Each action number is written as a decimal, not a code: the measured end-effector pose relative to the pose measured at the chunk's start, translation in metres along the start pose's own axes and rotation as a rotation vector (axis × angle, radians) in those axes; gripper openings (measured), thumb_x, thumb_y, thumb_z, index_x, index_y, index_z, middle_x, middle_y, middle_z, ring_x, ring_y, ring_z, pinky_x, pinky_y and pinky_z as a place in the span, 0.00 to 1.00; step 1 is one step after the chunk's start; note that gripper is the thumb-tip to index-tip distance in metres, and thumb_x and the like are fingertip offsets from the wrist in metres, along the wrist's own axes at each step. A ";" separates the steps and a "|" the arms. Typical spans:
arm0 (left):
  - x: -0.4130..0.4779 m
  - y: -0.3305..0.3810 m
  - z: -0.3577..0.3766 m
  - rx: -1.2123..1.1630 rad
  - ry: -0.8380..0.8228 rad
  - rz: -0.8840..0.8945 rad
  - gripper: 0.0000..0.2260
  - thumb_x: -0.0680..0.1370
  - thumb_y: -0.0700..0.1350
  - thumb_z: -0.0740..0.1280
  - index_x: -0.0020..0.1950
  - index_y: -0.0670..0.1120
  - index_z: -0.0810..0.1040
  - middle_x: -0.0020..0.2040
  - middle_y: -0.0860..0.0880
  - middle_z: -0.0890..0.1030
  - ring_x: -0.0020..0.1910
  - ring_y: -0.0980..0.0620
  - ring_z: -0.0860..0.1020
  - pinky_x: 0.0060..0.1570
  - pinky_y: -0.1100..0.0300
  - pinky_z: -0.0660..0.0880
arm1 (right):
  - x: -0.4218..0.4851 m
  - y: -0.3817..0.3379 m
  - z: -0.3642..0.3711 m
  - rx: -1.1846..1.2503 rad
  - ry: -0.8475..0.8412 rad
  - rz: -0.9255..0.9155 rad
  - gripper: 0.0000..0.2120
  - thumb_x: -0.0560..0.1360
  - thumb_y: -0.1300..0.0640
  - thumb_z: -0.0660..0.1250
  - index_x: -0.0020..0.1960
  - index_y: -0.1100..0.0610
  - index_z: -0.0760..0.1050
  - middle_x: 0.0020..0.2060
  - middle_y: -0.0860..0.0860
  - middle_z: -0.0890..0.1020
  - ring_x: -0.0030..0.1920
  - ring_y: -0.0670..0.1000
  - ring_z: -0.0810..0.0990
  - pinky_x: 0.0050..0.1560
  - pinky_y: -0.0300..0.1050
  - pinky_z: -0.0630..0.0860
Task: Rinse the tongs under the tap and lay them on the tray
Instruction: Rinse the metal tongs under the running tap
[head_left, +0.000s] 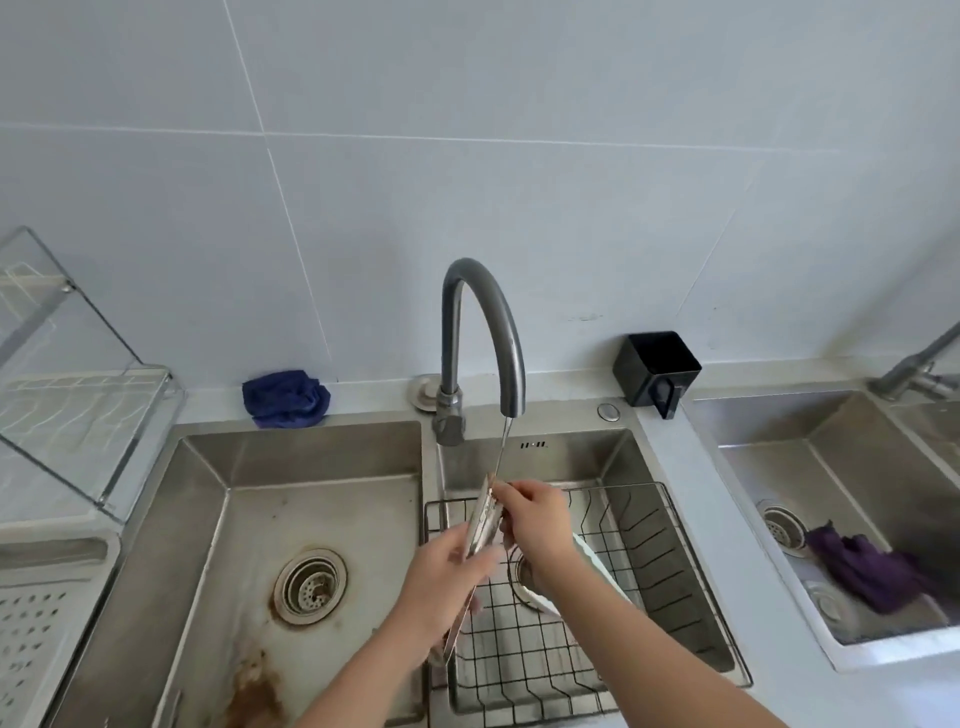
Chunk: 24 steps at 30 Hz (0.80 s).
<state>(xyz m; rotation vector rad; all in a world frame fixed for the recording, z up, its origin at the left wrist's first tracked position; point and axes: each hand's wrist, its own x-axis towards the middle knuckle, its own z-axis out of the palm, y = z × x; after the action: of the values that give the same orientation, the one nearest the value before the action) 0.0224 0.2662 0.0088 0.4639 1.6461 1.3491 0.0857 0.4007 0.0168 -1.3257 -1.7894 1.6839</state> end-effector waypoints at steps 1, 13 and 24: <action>0.002 -0.003 0.001 0.050 -0.010 0.018 0.10 0.74 0.47 0.73 0.54 0.54 0.83 0.34 0.51 0.78 0.32 0.52 0.77 0.30 0.54 0.77 | 0.004 -0.003 -0.002 0.022 0.027 0.009 0.21 0.79 0.56 0.68 0.28 0.51 0.78 0.21 0.50 0.74 0.21 0.49 0.70 0.24 0.41 0.69; 0.008 -0.006 0.006 0.174 0.213 0.015 0.06 0.81 0.39 0.65 0.45 0.39 0.76 0.30 0.47 0.75 0.24 0.52 0.70 0.25 0.56 0.68 | 0.025 -0.011 0.007 0.007 -0.017 -0.006 0.14 0.82 0.58 0.65 0.38 0.58 0.77 0.26 0.53 0.77 0.24 0.50 0.74 0.26 0.43 0.73; 0.006 -0.004 0.002 0.220 0.268 0.016 0.08 0.80 0.40 0.66 0.41 0.40 0.75 0.31 0.47 0.75 0.27 0.52 0.71 0.29 0.55 0.71 | 0.034 -0.012 0.017 0.007 0.008 -0.011 0.11 0.82 0.59 0.64 0.42 0.59 0.78 0.28 0.53 0.77 0.24 0.48 0.76 0.25 0.43 0.74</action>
<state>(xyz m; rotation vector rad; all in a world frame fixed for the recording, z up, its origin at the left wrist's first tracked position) 0.0216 0.2705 0.0022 0.4386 2.0285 1.2897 0.0508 0.4198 0.0121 -1.3158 -1.7820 1.6751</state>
